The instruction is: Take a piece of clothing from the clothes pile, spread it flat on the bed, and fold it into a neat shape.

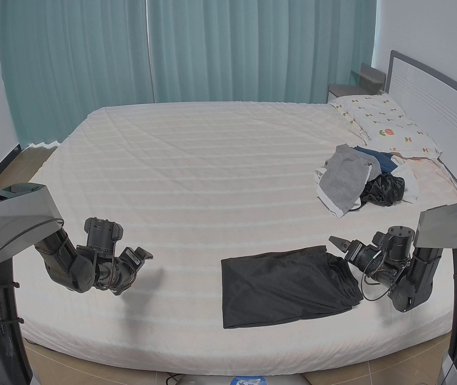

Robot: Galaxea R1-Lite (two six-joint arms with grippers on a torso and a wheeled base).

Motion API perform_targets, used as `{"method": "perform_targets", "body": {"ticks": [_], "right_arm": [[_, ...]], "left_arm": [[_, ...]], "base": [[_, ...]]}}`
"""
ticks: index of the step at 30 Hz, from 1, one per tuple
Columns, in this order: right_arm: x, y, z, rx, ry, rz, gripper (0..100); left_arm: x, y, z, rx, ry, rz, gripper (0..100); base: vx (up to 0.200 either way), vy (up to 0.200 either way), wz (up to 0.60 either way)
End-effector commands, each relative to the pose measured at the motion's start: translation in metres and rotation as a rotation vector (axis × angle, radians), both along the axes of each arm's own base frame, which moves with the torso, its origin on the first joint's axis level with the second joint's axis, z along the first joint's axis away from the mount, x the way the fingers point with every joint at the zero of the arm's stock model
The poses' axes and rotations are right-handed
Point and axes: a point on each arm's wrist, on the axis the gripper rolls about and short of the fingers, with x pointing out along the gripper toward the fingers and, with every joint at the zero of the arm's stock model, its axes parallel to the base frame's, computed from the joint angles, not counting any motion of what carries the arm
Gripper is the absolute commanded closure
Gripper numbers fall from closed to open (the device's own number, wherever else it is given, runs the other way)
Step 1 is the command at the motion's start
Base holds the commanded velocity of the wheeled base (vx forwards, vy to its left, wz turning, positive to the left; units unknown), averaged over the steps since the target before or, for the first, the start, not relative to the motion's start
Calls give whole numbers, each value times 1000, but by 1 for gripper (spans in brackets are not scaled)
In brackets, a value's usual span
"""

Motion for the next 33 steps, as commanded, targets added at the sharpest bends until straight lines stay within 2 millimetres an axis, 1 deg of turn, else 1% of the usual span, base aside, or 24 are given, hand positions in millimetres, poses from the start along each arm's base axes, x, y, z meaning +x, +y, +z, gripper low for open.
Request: {"method": "perform_targets", "body": {"ticks": [1, 4, 8, 9, 11, 13, 15, 17, 18, 21, 22, 25, 29, 33], "right_arm": [[0, 1, 8, 25, -23, -1, 0], [-3, 7, 3, 32, 5, 22, 0], [-3, 8, 7, 31, -1, 22, 0], [-3, 10, 20, 26, 9, 26, 0], [-4, 13, 21, 21, 44, 41, 0], [6, 17, 21, 24, 54, 57, 0], [14, 17, 15, 25, 54, 59, 0], [16, 17, 12, 25, 56, 57, 0], [18, 17, 3, 23, 72, 58, 0], [15, 19, -2, 22, 91, 65, 0], [14, 19, -7, 27, 109, 85, 0], [13, 19, -14, 29, 128, 101, 0], [13, 18, -15, 28, 130, 100, 0], [7, 11, -12, 22, 133, 80, 0]], "left_arm": [[0, 0, -1, 0, 2, 2, 0], [0, 0, -1, 0, 2, 2, 0], [0, 0, -1, -1, 2, 3, 0], [0, 0, -1, 0, 2, 0, 0], [0, 0, -1, 0, 2, 0, 0], [0, 0, -1, 0, 2, 2, 0], [0, 0, -1, 1, 3, 2, 0], [0, 0, -1, 0, 2, 0, 0], [0, 0, -1, 0, 2, 0, 0], [0, 0, -1, 0, 2, 2, 0], [0, 0, -1, 1, 3, 0, 0], [0, 0, -1, 1, 3, 2, 0], [0, 0, -1, -1, 2, 3, 0], [0, 0, -1, 0, 3, 3, 0]], "base": [[0, 0, 0], [0, 0, 0], [0, 0, 0], [0, 0, 0], [0, 0, 0], [0, 0, 0], [0, 0, 0], [0, 0, 0], [0, 0, 0], [0, 0, 0], [0, 0, 0], [0, 0, 0], [0, 0, 0], [0, 0, 0]]}}
